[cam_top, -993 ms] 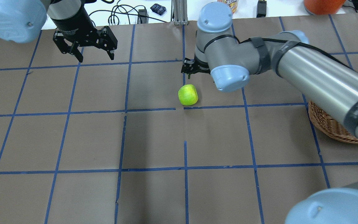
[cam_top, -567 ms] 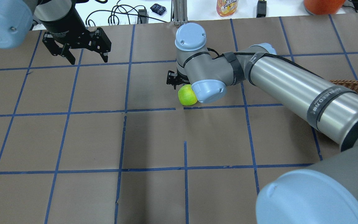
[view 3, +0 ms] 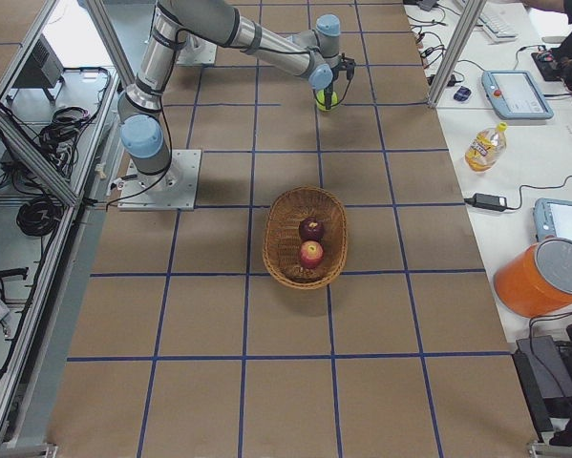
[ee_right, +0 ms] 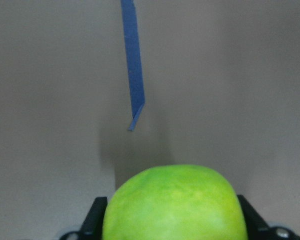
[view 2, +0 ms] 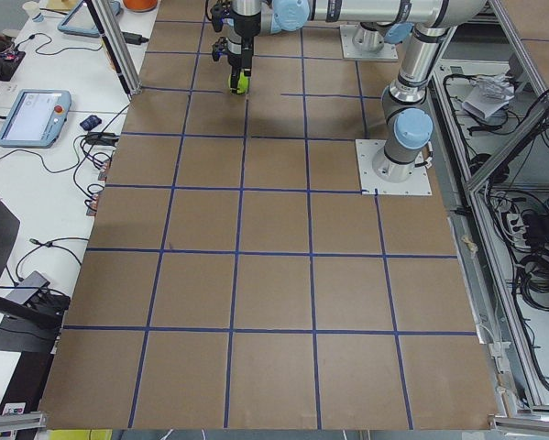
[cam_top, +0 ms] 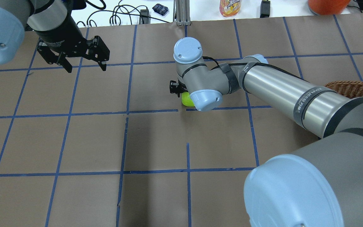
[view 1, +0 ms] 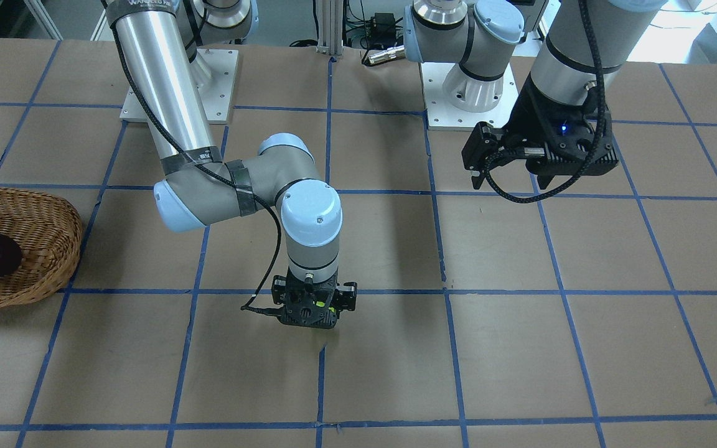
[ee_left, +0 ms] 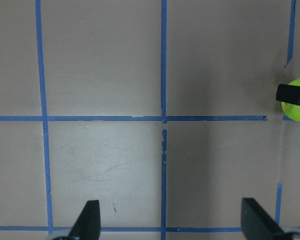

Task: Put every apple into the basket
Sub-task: 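Lower the right gripper onto the green apple and grasp it, then carry the green apple into the basket with the right gripper and release it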

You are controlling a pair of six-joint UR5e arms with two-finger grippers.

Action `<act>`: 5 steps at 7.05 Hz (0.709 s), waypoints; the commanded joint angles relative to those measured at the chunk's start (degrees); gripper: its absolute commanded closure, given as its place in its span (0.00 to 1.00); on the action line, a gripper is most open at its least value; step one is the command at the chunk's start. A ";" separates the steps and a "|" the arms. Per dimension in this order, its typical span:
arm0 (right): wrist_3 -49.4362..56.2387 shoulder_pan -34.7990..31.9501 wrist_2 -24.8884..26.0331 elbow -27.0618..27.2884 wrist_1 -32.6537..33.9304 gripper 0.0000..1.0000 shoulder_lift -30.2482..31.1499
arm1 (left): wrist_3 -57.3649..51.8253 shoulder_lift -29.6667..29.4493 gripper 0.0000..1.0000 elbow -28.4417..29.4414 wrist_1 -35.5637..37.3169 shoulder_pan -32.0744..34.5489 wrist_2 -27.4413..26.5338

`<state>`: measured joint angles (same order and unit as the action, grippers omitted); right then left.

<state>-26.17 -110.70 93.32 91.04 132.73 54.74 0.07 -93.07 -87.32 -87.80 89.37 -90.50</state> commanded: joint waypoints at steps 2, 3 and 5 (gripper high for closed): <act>5.30 5.10 1.87 -0.52 -7.43 0.46 7.18 | 0.02 0.35 0.00 -0.22 -0.09 -0.16 0.06; 12.04 12.71 1.52 0.53 -12.53 0.46 12.10 | 0.02 0.35 0.00 -0.13 0.17 -0.42 0.06; 29.60 27.48 2.04 5.34 -17.50 0.50 19.06 | 0.02 0.35 0.00 -0.22 -0.18 -0.51 -0.03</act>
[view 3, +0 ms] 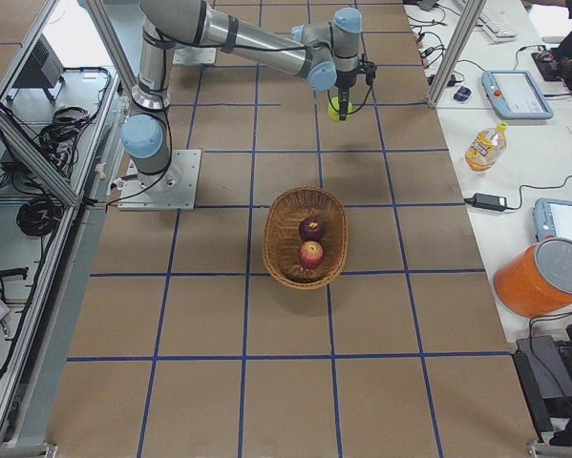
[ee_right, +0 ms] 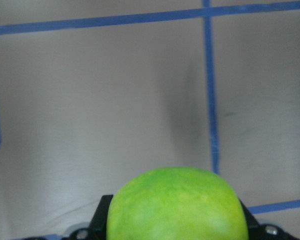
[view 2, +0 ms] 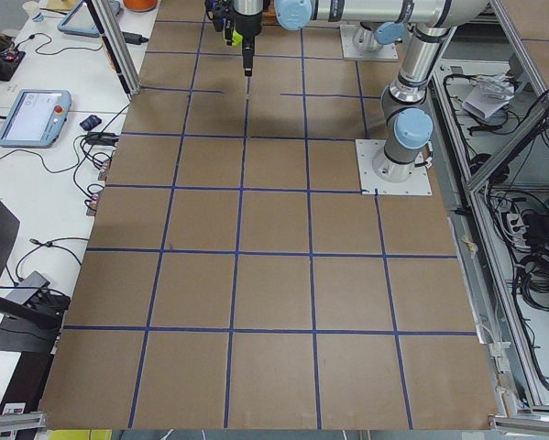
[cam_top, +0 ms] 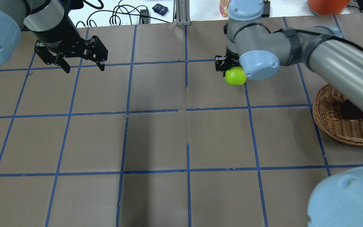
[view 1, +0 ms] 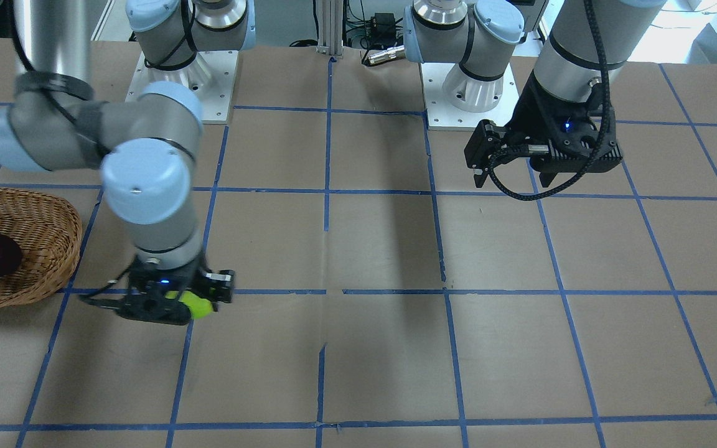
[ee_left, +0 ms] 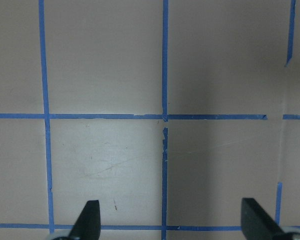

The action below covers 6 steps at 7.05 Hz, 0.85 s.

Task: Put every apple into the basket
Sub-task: 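Carry the green apple into the basket with the right gripper and release it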

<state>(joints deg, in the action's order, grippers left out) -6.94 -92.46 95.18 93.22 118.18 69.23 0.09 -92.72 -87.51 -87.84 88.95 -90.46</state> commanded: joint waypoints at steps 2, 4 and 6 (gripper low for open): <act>33.64 24.01 -0.44 12.30 2.37 0.50 9.59 | 0.00 0.00 0.00 0.06 0.13 -0.10 -0.07; 47.75 35.45 -6.36 19.08 9.40 0.50 9.79 | 0.09 0.00 0.00 0.06 0.04 -0.10 -0.07; 48.59 36.56 -7.73 20.34 10.41 0.00 9.53 | 0.26 0.00 0.00 0.06 -0.22 -0.10 -0.07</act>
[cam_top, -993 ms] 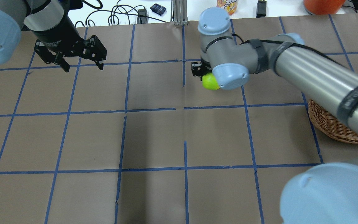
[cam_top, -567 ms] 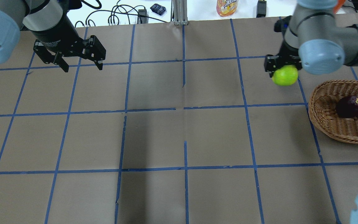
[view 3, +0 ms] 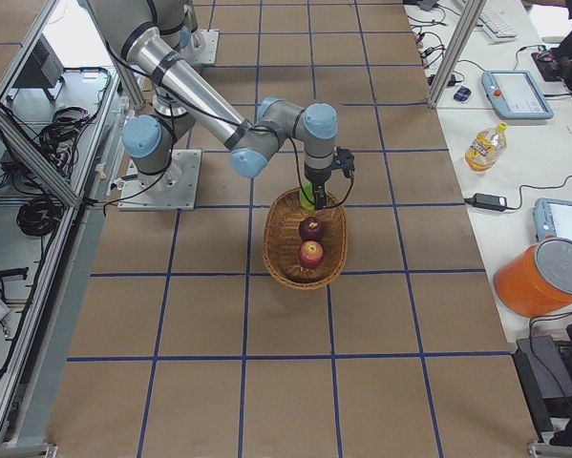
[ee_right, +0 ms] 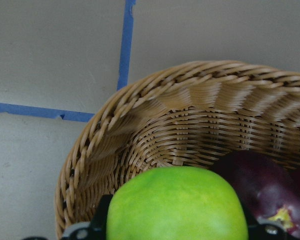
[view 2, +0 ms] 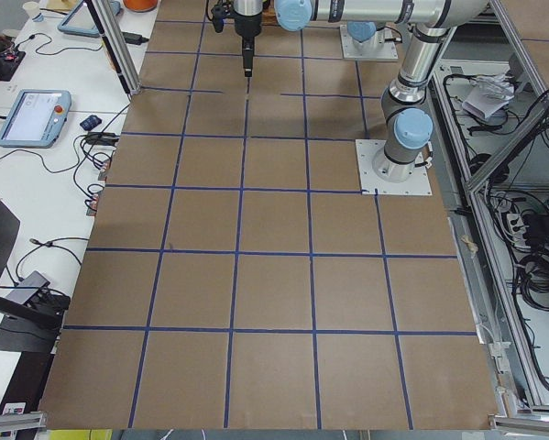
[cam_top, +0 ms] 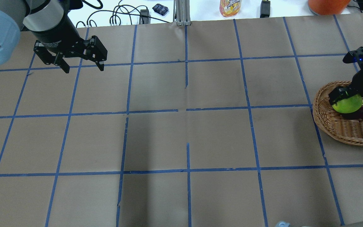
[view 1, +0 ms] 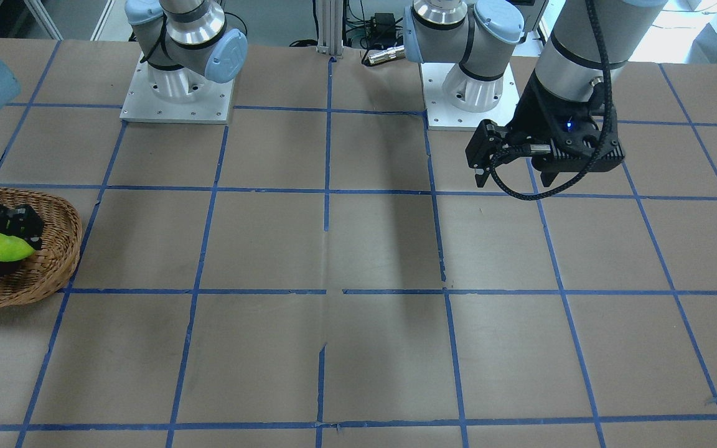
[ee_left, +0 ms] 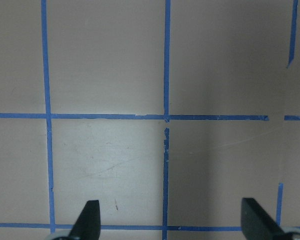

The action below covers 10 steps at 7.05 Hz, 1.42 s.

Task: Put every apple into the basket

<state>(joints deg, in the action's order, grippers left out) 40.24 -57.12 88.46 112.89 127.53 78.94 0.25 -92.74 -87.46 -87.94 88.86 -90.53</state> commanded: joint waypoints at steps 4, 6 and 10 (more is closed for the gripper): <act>3.01 0.87 -0.92 -10.36 -16.85 0.00 4.79 | 0.27 -0.07 0.00 0.19 -0.22 -0.09 0.00; -5.55 -3.23 -3.55 -20.03 -33.07 0.00 9.46 | 0.27 -0.07 0.00 0.28 -0.22 -0.18 0.00; -42.97 -27.54 -2.60 -27.90 -41.41 0.00 11.42 | 0.27 -0.07 0.00 0.19 -0.30 -0.09 0.09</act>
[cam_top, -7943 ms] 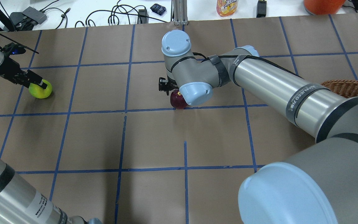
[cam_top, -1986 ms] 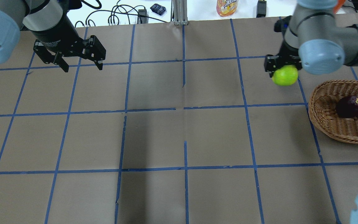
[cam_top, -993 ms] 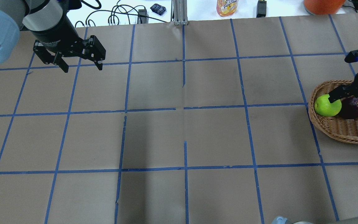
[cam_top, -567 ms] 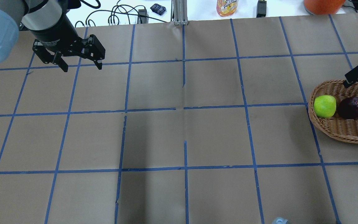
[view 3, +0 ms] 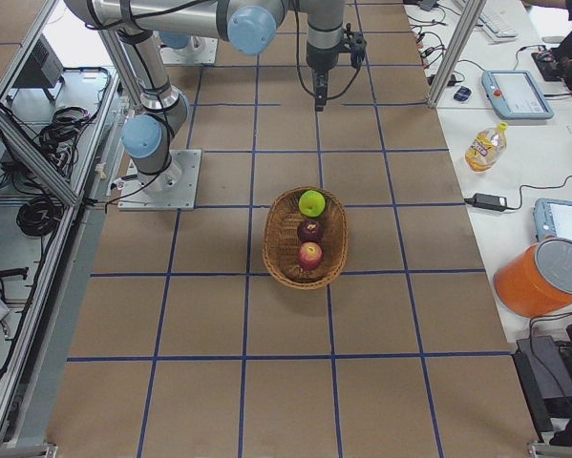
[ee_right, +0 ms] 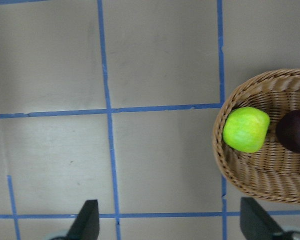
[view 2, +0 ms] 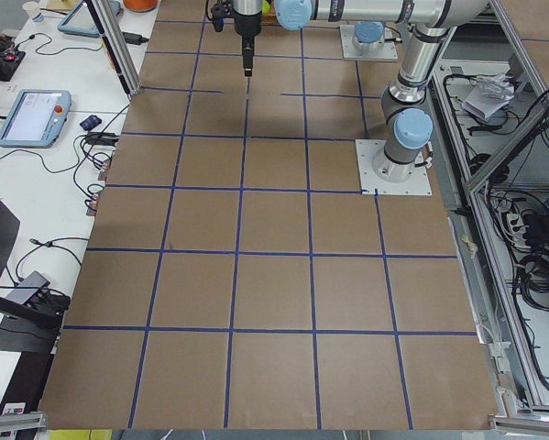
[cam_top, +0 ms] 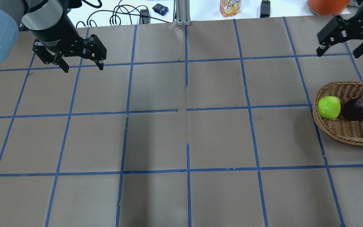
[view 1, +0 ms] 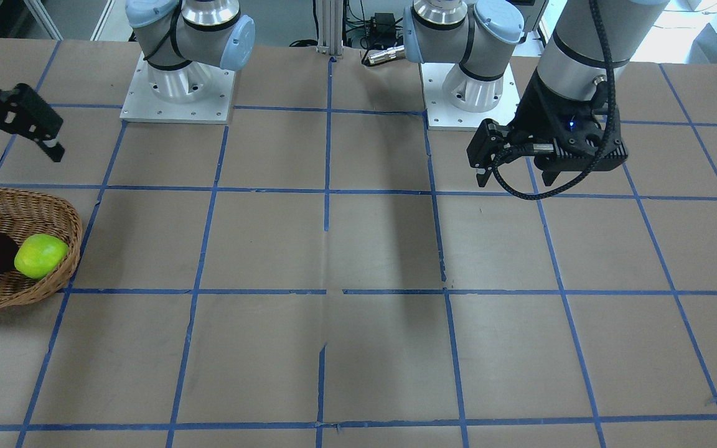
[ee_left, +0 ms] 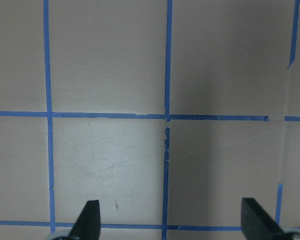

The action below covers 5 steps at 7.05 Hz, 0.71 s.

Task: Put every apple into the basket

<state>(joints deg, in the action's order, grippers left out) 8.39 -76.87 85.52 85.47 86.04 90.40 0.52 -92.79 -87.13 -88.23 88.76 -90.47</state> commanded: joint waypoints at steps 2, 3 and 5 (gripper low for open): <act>-17.36 -14.69 0.96 0.83 2.27 0.00 -1.35 | 0.01 -0.02 0.00 0.30 -0.01 0.01 0.03; -17.01 -14.72 1.93 0.92 3.86 0.00 -1.54 | 0.01 -0.02 0.00 0.21 -0.01 -0.08 0.03; -17.01 -14.72 1.94 0.92 4.05 0.00 -1.54 | 0.01 0.15 0.00 0.82 -0.27 -0.08 0.03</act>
<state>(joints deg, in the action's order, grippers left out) -8.54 -91.42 87.32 86.35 89.69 88.91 0.53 -92.81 -86.71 -88.31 88.69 -90.44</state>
